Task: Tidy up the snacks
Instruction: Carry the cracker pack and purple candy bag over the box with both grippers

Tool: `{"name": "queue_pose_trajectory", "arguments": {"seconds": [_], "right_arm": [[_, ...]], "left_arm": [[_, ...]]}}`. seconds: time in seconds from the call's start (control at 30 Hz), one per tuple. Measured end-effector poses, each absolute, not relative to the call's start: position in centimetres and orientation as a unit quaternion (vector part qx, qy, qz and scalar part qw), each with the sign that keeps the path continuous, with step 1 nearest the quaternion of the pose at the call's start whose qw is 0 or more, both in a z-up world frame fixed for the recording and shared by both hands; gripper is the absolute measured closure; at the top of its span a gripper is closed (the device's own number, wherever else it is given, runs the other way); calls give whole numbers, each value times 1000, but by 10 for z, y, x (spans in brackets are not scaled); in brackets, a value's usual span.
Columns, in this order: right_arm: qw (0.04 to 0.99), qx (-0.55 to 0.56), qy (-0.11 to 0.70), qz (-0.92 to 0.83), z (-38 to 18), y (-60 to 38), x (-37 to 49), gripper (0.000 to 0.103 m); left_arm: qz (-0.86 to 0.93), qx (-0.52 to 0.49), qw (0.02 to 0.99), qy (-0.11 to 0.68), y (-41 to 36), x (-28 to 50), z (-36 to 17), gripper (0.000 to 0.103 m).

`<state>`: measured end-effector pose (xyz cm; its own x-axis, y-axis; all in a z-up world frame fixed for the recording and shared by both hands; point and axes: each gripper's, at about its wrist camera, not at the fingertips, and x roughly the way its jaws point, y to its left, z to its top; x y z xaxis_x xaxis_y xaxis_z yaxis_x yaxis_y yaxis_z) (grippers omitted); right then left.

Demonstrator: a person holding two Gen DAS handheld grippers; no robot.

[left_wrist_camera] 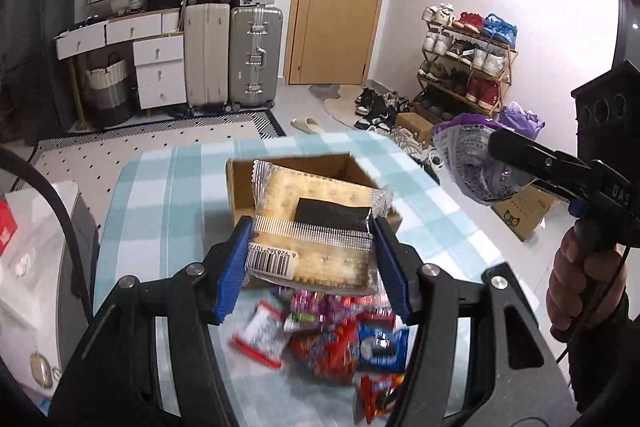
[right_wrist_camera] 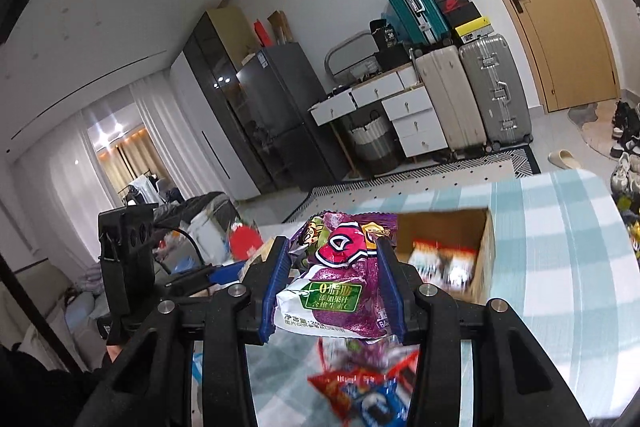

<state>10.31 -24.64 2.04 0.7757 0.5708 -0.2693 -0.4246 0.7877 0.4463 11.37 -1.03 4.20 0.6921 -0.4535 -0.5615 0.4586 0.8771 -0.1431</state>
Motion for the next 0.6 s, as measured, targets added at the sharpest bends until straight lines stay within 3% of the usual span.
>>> {"name": "queue_pose_trajectory", "arguments": {"seconds": [0.33,0.6], "right_arm": [[929,167,198,265,64,-236,157,60],[934,149,232,226,55,-225,218,60]], "left_arm": [[-254,5,918,305,-40,192,83,47],[-246,-29,902,352,-49,284,63,47]]}}
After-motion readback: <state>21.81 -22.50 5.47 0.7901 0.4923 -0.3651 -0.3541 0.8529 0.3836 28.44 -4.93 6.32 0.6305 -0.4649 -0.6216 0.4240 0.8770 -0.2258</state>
